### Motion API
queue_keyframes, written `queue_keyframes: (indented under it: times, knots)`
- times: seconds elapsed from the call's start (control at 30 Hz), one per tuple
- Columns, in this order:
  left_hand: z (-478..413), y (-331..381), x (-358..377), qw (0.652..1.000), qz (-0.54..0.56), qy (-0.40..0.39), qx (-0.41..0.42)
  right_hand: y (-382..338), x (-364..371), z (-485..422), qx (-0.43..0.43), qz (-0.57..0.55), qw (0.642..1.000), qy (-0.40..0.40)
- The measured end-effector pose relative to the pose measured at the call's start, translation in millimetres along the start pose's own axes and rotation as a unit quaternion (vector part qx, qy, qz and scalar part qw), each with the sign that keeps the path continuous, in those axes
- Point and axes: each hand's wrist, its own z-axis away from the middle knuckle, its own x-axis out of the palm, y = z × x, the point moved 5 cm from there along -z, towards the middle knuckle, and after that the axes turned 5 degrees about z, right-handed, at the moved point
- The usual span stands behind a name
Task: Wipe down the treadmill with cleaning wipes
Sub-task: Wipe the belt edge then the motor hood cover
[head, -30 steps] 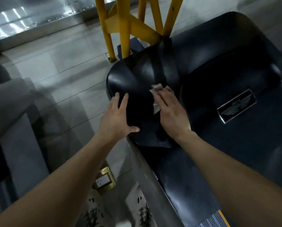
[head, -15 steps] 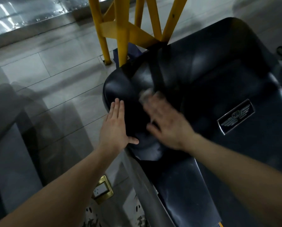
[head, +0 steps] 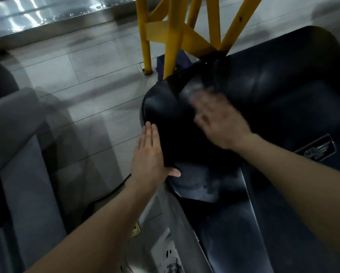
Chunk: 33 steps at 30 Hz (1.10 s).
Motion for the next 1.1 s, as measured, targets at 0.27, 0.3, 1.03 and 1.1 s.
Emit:
queue_keyframes:
  times: [0.27,0.3,1.03,1.1]
  knots:
    - [2.6,-2.4,2.6,1.000,-0.006,0.014,-0.003,-46.2,-0.2,-10.5,-0.145,-0.015,0.989,-0.015]
    - [2.3,-3.0,2.2,1.000,-0.008,0.017,-0.006,-19.5,-3.0,-12.9,-0.025,-0.024,0.999,0.003]
    - [56.7,46.9,8.8,0.984,-0.083,-0.034,0.156,-87.3,18.1,277.2,-0.229,-0.056,0.959,-0.158]
    - [60.5,53.9,22.7,0.981,-0.086,-0.056,0.167,-60.7,7.4,207.6,-0.131,-0.024,0.988,-0.077]
